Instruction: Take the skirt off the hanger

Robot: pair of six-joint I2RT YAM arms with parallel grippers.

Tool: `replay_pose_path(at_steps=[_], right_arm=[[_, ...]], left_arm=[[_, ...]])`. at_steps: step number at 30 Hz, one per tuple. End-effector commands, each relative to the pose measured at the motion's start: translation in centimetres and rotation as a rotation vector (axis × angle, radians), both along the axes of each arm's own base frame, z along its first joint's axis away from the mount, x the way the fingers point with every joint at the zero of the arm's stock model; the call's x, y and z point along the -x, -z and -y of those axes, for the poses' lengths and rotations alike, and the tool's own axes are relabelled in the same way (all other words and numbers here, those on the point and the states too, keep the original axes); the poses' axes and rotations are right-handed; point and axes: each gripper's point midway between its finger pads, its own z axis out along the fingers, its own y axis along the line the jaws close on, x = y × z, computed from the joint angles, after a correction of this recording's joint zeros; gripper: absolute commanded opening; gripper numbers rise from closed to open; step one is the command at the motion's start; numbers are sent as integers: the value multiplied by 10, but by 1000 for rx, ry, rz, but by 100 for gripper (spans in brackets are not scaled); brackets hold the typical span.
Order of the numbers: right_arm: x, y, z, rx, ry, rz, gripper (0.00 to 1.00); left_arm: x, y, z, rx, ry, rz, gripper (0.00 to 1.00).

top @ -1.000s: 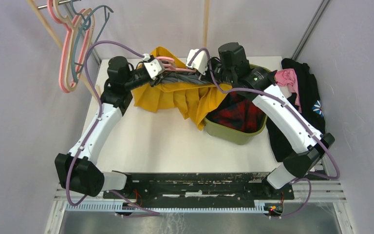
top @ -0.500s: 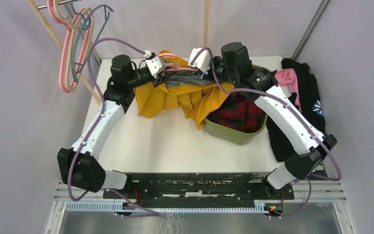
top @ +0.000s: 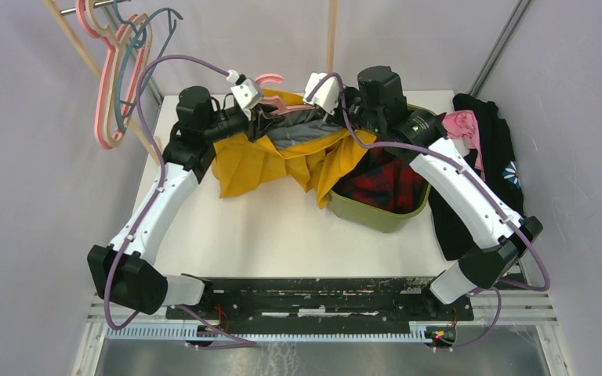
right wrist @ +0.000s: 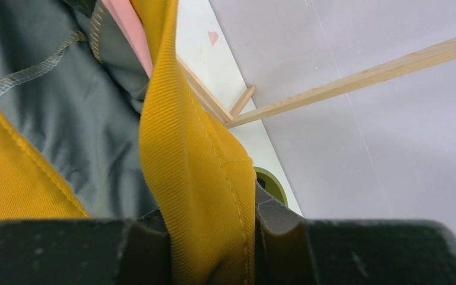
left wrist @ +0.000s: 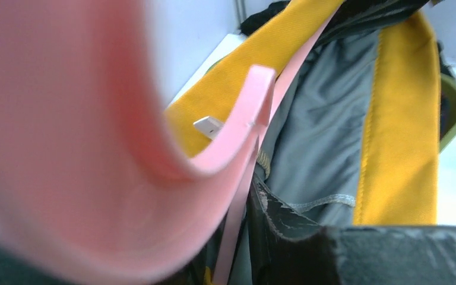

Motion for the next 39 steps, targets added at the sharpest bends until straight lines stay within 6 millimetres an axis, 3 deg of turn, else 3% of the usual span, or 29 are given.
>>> replay_pose_path(at_steps=[1,8,10,13,17,19,25,32,35,39], right_arm=[[-16,-49,-18,-142,15,148,1],[-39,-42,-21,-142,31,148,1],[-42,-41,-24,-153,28,140,1],[-41,-40,-28,-170,14,126,1],[-40,-40,-28,-170,13,121,1],[-39,-41,-28,-171,12,124,1],[-36,-41,-20,-155,28,133,1],[-35,-50,-5,-147,63,166,1],[-34,-54,0,-138,74,185,1],[-34,-59,6,-134,85,201,1]], left_arm=[[67,-48,27,159,242,-34,3],[112,-38,43,209,405,-151,3],[115,-24,49,193,398,-185,4],[112,0,55,165,373,-228,14],[109,38,53,77,312,-299,3],[106,61,45,6,254,-327,3],[96,110,11,-166,59,-391,19],[103,167,-36,-340,-89,-475,14],[103,183,-57,-369,-163,-529,15],[105,189,-86,-386,-262,-576,17]])
